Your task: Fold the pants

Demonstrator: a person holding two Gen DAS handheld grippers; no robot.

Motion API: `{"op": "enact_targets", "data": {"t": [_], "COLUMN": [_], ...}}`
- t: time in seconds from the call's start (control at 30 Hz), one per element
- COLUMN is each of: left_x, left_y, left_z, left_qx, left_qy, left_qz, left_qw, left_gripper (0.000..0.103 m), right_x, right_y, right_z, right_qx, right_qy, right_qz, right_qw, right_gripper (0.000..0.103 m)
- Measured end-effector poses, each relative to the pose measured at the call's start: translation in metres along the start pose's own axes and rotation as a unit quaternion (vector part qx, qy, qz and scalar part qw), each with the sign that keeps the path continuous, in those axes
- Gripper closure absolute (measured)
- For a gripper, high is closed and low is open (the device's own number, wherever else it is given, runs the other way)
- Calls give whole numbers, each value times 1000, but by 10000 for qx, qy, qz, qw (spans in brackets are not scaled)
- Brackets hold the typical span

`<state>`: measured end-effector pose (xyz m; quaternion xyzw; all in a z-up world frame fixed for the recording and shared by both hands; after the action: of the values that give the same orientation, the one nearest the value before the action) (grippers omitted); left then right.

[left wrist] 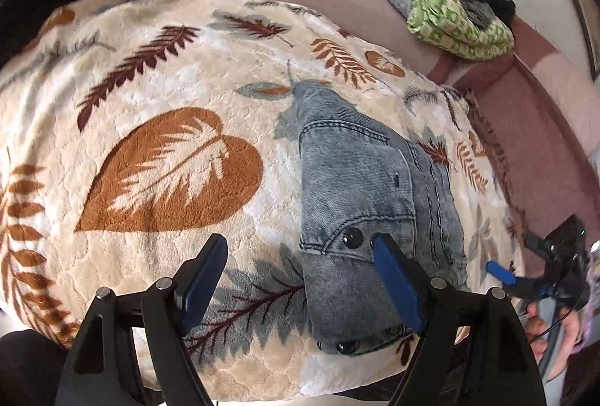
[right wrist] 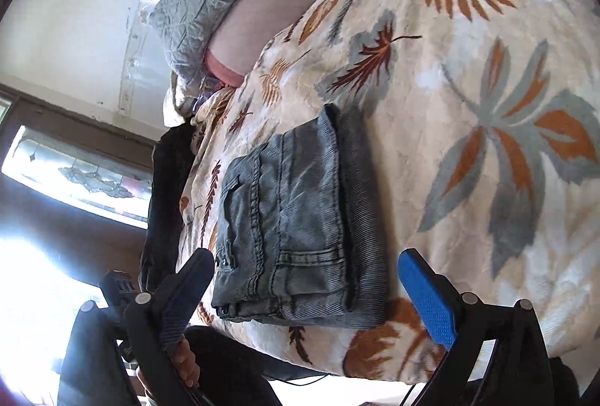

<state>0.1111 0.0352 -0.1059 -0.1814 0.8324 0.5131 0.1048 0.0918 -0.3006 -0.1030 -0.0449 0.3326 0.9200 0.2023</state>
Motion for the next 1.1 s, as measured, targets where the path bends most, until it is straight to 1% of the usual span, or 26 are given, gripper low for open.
{"op": "enact_targets", "data": {"t": [0.03,0.1,0.2,0.3,0.37,0.47,0.53,0.6,0.67,0.73,0.77,0.8,0.83,0.87,0.9,0.93,1.0,1.03,1.1], "left_x": [-4,-8,-10,-13,-16,-23,-26,-28,-30,-31,-32,-32,-32,-33,-32,-31,-30,-30,-28], "left_y": [-4,-13,-26,-35,-37,-43,-50,-57,-60,-64,-65,-66,-67,-67,-68,-70,-71,-70,-68], "left_z": [3,6,3,-2,-7,-13,-14,-15,-18,-22,-23,-23,-23,-23,-23,-23,-24,-25,-30], "left_qx": [209,376,652,865,1001,1114,1134,1167,1180,1211,1204,1199,1186,1145,1086,1002,812,714,483], "left_qy": [125,309,407,444,395,294,324,362,309,209,179,174,169,146,101,47,-80,-151,-315], "left_qz": [82,256,489,610,602,588,649,708,676,693,682,672,681,668,661,706,663,631,555], "left_qw": [9997,9985,9958,9934,9924,9916,9909,9900,9902,9900,9902,9904,9905,9911,9918,9925,9945,9953,9968], "left_gripper": [22,22,22,22,22,22,22,22,22,23,23,23,24,32,48,51,57,58,65], "right_x": [-6,-17,-27,-33,-37,-46,-49,-50,-49,-49,-48,-47,-46,-45,-45,-45,-44,-43,-41], "right_y": [0,-3,-15,-36,-47,-60,-71,-78,-82,-86,-88,-91,-93,-95,-95,-95,-94,-94,-93], "right_z": [-2,-6,-10,-6,-2,2,-4,-6,-1,3,4,4,2,0,0,-1,-3,-3,1], "right_qx": [-102,-156,-256,-129,-20,151,438,448,478,432,443,478,584,674,741,804,1061,1192,1410], "right_qy": [-67,-109,-210,-99,-15,82,73,27,101,148,161,167,176,214,256,271,355,441,609], "right_qz": [57,65,182,468,602,682,821,828,845,875,893,949,976,968,974,977,1002,1011,999], "right_qw": [9999,9998,9993,9988,9982,9975,9956,9955,9952,9951,9949,9942,9934,9928,9922,9916,9887,9867,9831], "right_gripper": [3,3,3,3,3,3,3,2,2,4,12,23,26,30,33,34,50,53,70]}}
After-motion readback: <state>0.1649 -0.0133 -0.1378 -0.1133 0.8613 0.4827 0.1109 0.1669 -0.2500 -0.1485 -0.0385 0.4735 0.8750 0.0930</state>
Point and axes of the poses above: each gripper's, at about its wrist camera, not at the fingertips, and y roughly against the way its jaws point, z to its left, x to its underside, the point moved 7 cm from there along -y, roughly the way its jaws point, and after that the axes turned 6 degrees about z, right-handed, at the moved point
